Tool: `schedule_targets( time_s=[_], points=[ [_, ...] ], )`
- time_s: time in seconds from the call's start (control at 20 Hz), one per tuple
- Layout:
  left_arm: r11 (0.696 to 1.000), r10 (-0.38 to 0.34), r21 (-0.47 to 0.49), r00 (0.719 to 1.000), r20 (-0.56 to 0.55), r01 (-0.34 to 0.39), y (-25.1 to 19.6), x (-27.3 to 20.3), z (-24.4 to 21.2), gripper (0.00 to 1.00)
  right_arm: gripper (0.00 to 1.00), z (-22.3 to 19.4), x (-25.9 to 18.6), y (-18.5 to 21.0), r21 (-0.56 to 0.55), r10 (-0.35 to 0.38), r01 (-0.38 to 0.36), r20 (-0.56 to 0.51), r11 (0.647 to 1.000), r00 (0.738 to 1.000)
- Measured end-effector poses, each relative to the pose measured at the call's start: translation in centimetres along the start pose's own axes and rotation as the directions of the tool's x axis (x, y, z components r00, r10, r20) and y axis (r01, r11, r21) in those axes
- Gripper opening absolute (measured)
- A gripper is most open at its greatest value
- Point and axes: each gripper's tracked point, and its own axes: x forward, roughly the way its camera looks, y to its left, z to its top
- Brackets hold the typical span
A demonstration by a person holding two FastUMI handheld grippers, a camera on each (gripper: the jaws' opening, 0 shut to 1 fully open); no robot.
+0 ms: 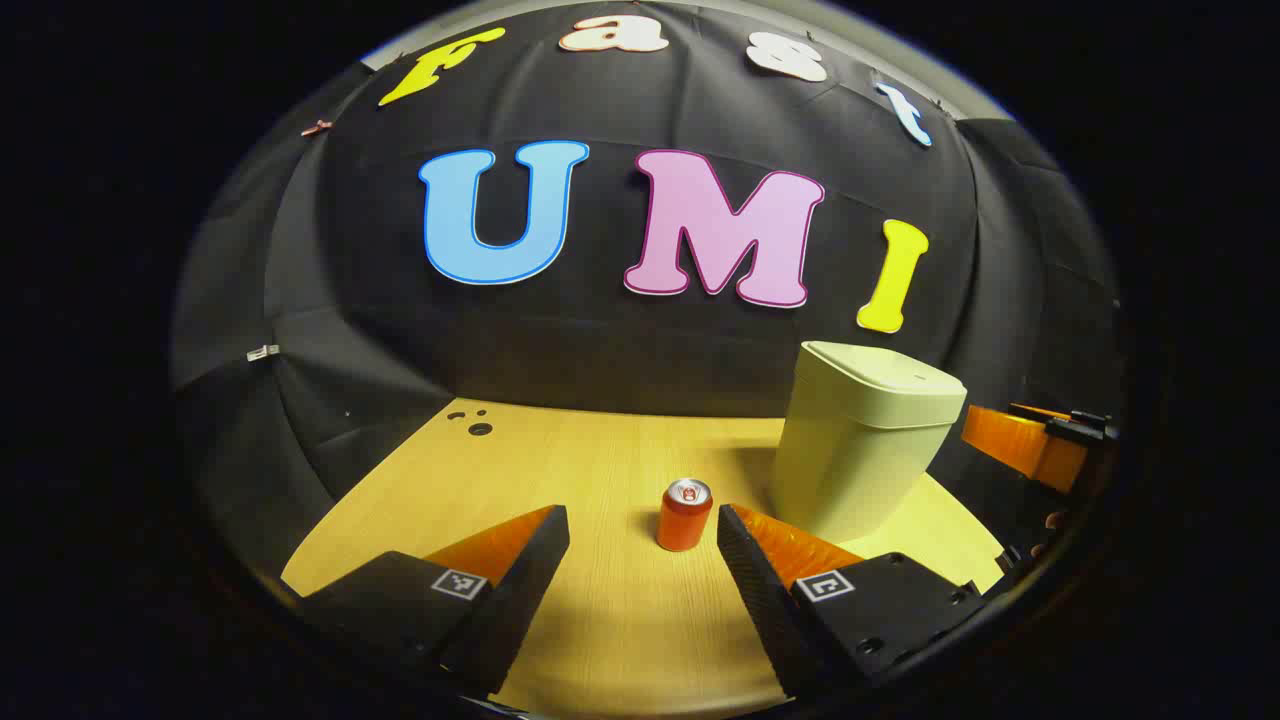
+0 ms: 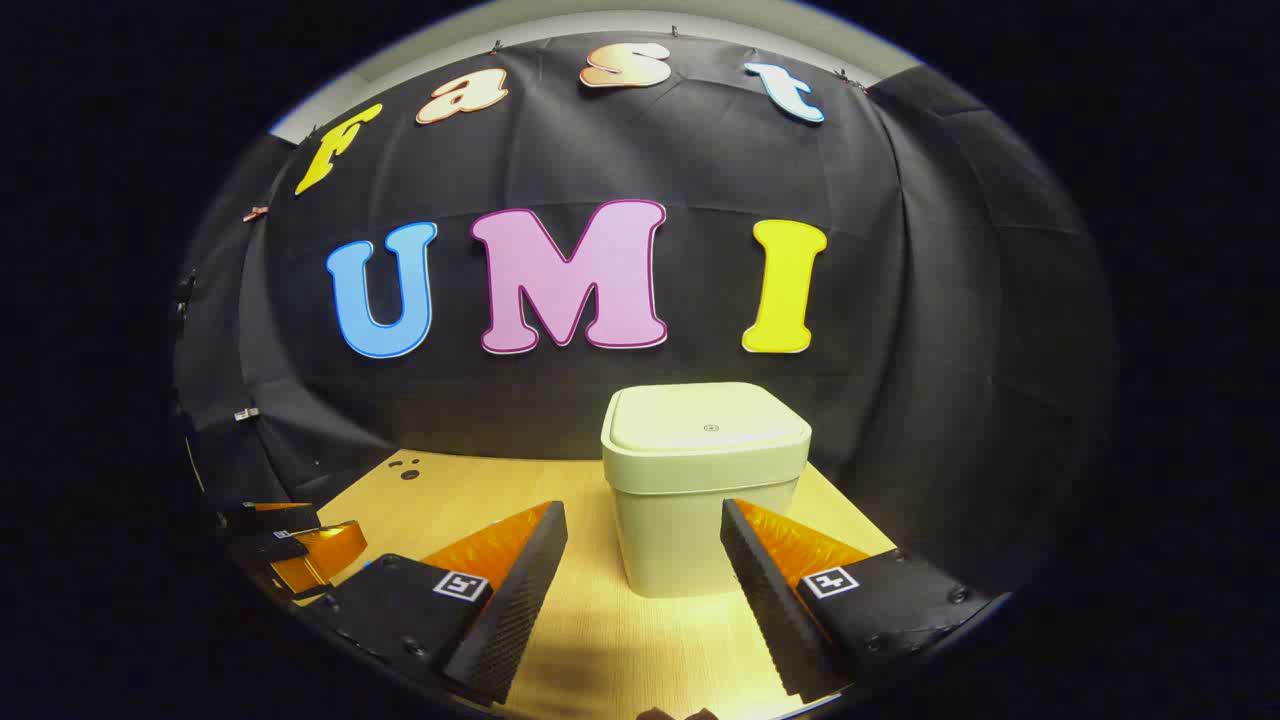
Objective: Press the lid of the desktop garbage bin to open it, pick up the crumpled paper on the desktop and throw it into the bin, then pick up the pop can on the desktop and drop it into the bin, and finally close the garbage bin lid.
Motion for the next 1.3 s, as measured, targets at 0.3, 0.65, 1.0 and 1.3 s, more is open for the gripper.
schedule_targets(
  time_s=[0.3,0.65,1.0,1.3],
  points=[
    [1.000,-0.004,0.006,1.000,0.009,0.004,0.2,0.1,0.1,0.96,0.98,0.2,0.1,0.9,-0.021,0.012,-0.012,-0.001,1.000,1.000],
    [1.000,-0.008,0.017,1.000,-0.001,0.008,0.5,0.3,-0.4,0.96,0.98,0.7,0.0,0.8,-0.051,0.005,-0.004,0.016,0.999,1.000],
    [1.000,-0.008,0.021,1.000,-0.002,0.008,0.3,0.4,-0.5,0.96,0.97,1.3,0.0,0.2,-0.063,-0.010,0.013,0.038,0.998,0.999],
    [1.000,-0.015,0.025,1.000,0.019,0.014,-0.1,0.2,0.1,0.96,0.96,1.3,0.4,0.7,-0.114,0.012,-0.009,0.027,0.993,1.000]
  ],
)
